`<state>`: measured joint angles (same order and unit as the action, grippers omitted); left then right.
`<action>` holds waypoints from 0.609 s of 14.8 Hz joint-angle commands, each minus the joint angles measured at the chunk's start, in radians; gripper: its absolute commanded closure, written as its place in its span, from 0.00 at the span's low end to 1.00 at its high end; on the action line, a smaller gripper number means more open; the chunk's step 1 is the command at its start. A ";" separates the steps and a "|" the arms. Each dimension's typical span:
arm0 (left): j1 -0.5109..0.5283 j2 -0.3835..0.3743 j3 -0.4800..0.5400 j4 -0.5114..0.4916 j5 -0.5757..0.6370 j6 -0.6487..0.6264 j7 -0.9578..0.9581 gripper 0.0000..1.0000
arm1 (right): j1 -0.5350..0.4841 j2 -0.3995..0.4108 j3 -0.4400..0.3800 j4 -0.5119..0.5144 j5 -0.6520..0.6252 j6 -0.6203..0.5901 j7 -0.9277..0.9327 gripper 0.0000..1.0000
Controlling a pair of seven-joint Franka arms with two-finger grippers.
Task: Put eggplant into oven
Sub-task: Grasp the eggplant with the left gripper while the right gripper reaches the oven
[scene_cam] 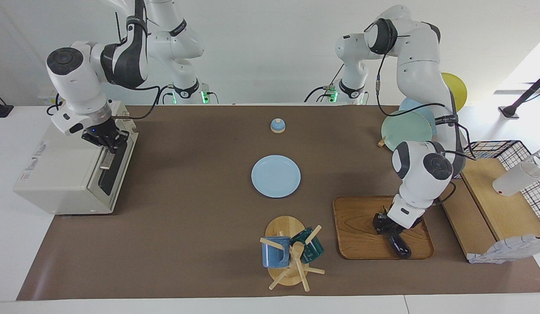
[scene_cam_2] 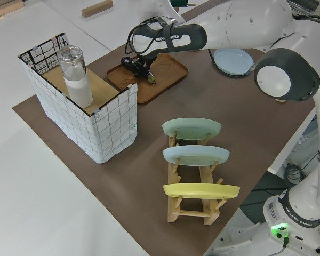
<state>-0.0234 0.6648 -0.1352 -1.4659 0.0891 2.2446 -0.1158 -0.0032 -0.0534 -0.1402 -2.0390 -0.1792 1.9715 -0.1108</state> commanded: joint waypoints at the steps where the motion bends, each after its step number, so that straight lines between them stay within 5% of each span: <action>1: 0.002 -0.019 -0.004 0.048 0.003 -0.118 0.007 1.00 | -0.008 -0.002 0.004 -0.087 0.014 0.081 0.008 1.00; 9: 0.004 -0.279 0.000 0.039 -0.210 -0.412 -0.051 1.00 | 0.045 0.063 0.007 -0.132 0.092 0.222 0.025 1.00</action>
<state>-0.0100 0.4707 -0.1360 -1.3886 -0.0979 1.9181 -0.1276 0.0489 -0.0680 -0.1248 -2.1362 -0.0825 2.0841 -0.1032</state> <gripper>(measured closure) 0.696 0.991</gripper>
